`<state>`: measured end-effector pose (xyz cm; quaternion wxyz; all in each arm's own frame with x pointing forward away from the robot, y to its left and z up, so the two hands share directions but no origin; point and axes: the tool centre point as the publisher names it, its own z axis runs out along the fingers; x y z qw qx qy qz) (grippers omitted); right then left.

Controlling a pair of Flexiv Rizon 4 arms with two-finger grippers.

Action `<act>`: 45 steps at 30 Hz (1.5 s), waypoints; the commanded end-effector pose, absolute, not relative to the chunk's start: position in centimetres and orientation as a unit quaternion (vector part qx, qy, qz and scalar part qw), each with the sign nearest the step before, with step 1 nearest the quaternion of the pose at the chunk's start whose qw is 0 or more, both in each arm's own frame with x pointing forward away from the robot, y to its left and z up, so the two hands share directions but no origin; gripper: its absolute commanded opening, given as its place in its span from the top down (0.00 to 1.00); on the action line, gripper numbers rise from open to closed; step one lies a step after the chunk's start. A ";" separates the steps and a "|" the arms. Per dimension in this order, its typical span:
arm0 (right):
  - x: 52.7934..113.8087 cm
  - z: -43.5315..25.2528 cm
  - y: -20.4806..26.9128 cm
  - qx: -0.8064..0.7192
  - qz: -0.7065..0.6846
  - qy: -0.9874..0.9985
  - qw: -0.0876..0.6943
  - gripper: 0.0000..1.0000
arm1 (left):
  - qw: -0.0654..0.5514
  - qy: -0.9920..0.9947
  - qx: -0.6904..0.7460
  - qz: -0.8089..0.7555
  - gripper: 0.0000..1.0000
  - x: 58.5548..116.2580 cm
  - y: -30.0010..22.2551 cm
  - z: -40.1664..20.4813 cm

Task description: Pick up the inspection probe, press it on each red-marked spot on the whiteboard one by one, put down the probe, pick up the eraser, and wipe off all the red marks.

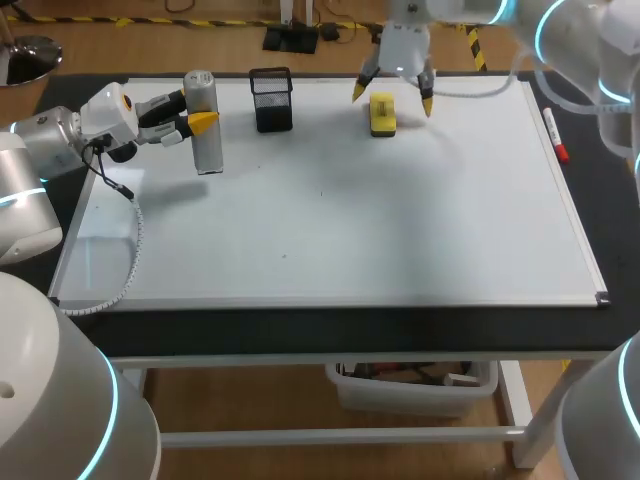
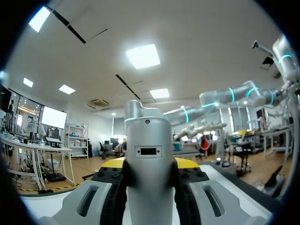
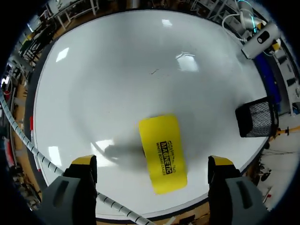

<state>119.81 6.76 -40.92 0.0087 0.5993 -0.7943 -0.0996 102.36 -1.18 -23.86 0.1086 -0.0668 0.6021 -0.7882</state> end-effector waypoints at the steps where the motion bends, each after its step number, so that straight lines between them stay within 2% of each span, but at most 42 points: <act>1: 117.6 -37.5 3.6 0.557 -0.115 -0.821 -0.053 0.00 | 0.109 0.601 -0.066 -0.789 1.00 102.4 -1.2 -23.9; 7: 117.9 -34.5 1.0 0.451 -0.148 -0.876 -0.084 0.00 | 0.109 0.601 -0.066 -0.789 1.00 102.4 -1.2 -23.9; 16: 118.6 -30.2 -1.3 0.329 -0.193 -0.924 -0.029 0.00 | 0.109 0.601 -0.066 -0.789 1.00 102.4 -1.2 -23.9; 20: 118.7 -28.4 -2.2 0.289 -0.220 -0.930 -0.055 0.00 | 0.109 0.601 -0.066 -0.789 1.00 102.4 -1.2 -23.9; 22: 118.4 -27.8 -2.4 0.267 -0.236 -0.934 -0.030 0.00 | 0.109 0.601 -0.066 -0.789 1.00 102.4 -1.2 -23.9; 24: 118.3 -27.3 -2.4 0.257 -0.249 -0.934 -0.016 0.00 | 0.109 0.601 -0.066 -0.789 1.00 102.4 -1.2 -23.9; 32: 117.0 -24.4 -3.5 0.213 -0.285 -0.932 -0.073 0.00 | 0.109 0.601 -0.066 -0.789 1.00 102.4 -1.2 -23.9; 40: 116.0 -21.7 -4.7 0.184 -0.303 -0.931 -0.084 0.00 | 0.109 0.601 -0.066 -0.789 1.00 102.4 -1.2 -23.9; 45: 115.9 -21.0 -4.9 0.191 -0.305 -0.932 -0.044 0.00 | 0.109 0.601 -0.066 -0.789 1.00 102.4 -1.2 -23.9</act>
